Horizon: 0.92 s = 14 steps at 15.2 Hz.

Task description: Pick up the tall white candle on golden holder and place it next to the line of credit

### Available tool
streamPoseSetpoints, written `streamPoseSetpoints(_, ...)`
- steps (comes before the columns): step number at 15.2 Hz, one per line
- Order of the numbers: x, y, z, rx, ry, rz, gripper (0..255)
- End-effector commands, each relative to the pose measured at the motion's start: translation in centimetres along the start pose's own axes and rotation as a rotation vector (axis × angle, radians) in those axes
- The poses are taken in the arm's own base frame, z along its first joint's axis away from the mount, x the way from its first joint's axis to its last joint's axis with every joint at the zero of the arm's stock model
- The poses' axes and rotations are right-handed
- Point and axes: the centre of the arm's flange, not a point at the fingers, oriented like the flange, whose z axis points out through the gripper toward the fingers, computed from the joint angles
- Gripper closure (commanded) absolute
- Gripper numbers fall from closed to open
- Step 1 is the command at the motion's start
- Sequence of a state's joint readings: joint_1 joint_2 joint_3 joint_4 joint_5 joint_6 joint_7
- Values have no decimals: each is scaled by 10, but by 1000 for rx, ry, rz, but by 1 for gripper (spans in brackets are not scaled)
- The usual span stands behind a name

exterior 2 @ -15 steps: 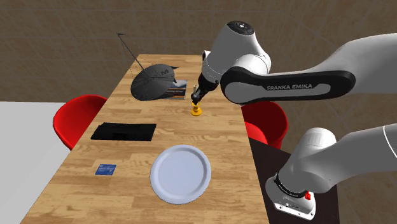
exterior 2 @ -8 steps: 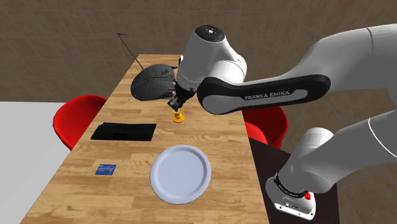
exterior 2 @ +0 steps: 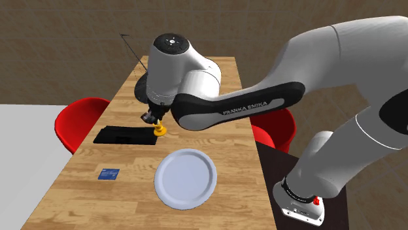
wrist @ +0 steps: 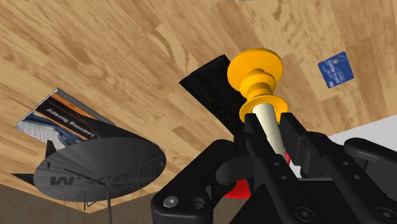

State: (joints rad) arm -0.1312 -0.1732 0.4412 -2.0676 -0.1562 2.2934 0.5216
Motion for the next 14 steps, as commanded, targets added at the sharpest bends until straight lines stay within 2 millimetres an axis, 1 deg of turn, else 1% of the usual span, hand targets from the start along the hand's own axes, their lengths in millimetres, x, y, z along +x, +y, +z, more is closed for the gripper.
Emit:
streamPoseSetpoints(1, 13, -25, 3, 0, 0, 2, 255)
streamPoseSetpoints(14, 79, -181, 30, 0, 0, 2, 255)
